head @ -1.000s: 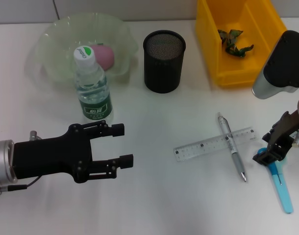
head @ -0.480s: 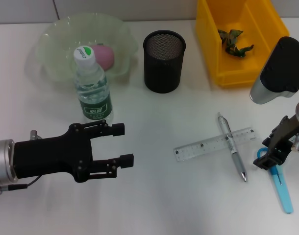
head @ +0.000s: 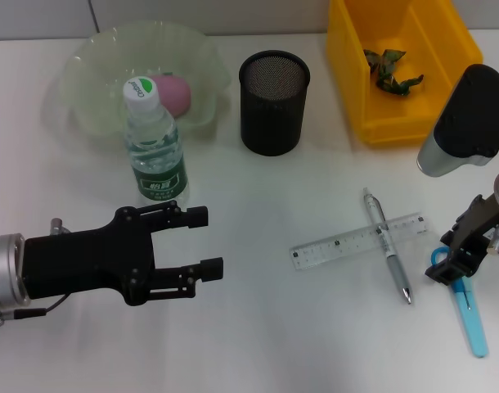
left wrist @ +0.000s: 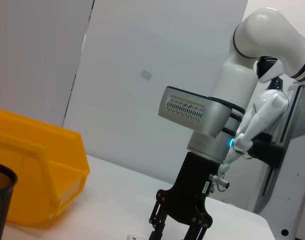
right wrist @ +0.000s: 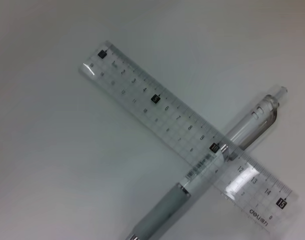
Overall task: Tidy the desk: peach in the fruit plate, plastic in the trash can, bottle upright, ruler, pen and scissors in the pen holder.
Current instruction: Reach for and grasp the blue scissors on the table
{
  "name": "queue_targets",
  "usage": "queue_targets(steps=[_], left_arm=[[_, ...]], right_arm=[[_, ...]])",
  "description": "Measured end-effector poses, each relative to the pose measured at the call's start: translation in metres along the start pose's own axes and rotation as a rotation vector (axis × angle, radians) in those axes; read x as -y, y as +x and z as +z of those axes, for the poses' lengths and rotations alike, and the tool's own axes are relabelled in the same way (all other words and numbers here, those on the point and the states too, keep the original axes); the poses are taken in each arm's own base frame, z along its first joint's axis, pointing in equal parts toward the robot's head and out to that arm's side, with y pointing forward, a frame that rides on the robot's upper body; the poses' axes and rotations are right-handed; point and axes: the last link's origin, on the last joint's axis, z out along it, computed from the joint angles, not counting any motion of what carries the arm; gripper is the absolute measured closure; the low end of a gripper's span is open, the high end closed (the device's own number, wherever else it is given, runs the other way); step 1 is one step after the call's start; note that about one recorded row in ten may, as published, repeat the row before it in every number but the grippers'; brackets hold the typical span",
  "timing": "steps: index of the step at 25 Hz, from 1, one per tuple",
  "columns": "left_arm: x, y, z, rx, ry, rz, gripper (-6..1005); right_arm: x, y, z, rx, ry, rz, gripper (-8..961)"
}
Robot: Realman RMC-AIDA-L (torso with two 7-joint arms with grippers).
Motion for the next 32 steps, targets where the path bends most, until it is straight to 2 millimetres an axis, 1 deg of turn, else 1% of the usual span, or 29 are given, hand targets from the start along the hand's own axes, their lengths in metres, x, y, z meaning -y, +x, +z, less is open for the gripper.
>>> queue_targets(steps=[11,32], left_arm=[[-0.0008,-0.001,-0.0003,0.0,0.0,-0.003,214],[-0.0017,-0.0008,-0.0005,-0.002,-0.006,-0.004,214]], right_arm=[[-0.0005,-0.0018,-0.0008,0.009,0.003,-0.002,388],[-0.0027,-0.0017,0.0038,-0.004,-0.001,-0.018,388]])
